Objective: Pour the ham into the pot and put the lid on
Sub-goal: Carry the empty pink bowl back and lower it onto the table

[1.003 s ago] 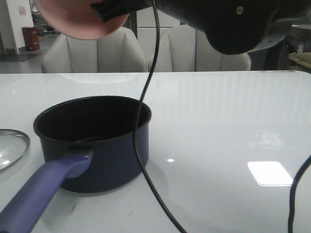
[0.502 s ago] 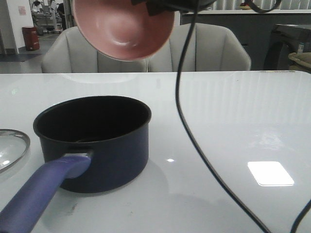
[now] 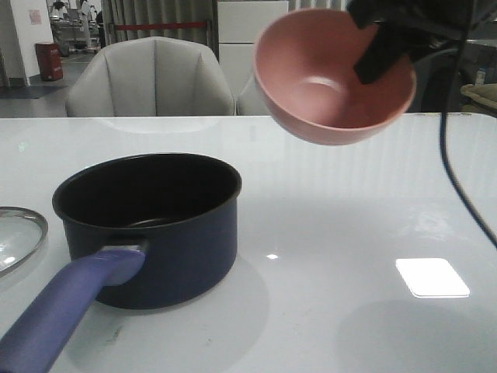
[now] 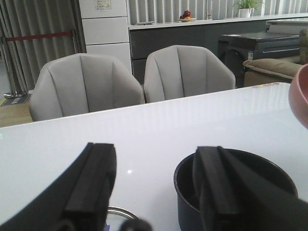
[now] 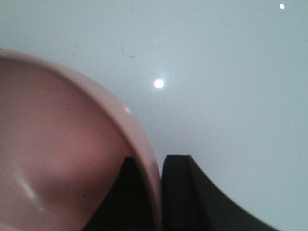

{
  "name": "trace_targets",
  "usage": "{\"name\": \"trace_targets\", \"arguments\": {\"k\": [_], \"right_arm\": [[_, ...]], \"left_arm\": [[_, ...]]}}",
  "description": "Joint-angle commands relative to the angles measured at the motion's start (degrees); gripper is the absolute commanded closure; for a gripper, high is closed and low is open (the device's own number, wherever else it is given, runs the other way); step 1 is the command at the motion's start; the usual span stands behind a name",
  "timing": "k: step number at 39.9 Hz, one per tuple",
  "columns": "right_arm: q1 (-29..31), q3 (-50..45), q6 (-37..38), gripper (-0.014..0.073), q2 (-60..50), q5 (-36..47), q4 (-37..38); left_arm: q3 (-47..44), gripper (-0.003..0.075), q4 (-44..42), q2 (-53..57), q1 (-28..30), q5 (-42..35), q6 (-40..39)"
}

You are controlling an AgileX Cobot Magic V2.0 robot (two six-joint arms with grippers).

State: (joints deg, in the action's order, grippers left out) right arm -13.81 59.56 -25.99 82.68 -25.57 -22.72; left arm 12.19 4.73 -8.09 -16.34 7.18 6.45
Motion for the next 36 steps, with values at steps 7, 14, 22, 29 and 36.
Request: {"name": "trace_targets", "arguments": {"k": [7, 14, 22, 29, 36], "right_arm": [[7.7, 2.3, 8.5, 0.0456, 0.0, -5.1, 7.5], [11.5, 2.3, 14.2, 0.0456, 5.0, -9.8, 8.9], [14.5, 2.9, 14.4, 0.0448, 10.5, -10.8, 8.9], [14.6, 5.3, 14.4, 0.0354, 14.7, -13.7, 8.9], [14.5, 8.7, 14.4, 0.0202, 16.7, -16.3, 9.1]], "left_arm": [[1.7, 0.0313, 0.2, -0.5, -0.4, -4.7, -0.2], [1.7, 0.0313, 0.2, -0.5, -0.4, -4.7, -0.2], [1.7, 0.0313, 0.3, -0.5, -0.4, -4.7, -0.2], [1.7, 0.0313, 0.3, -0.5, -0.4, -4.7, -0.2], [1.7, 0.0313, 0.4, -0.5, -0.4, -4.7, -0.2]]}}
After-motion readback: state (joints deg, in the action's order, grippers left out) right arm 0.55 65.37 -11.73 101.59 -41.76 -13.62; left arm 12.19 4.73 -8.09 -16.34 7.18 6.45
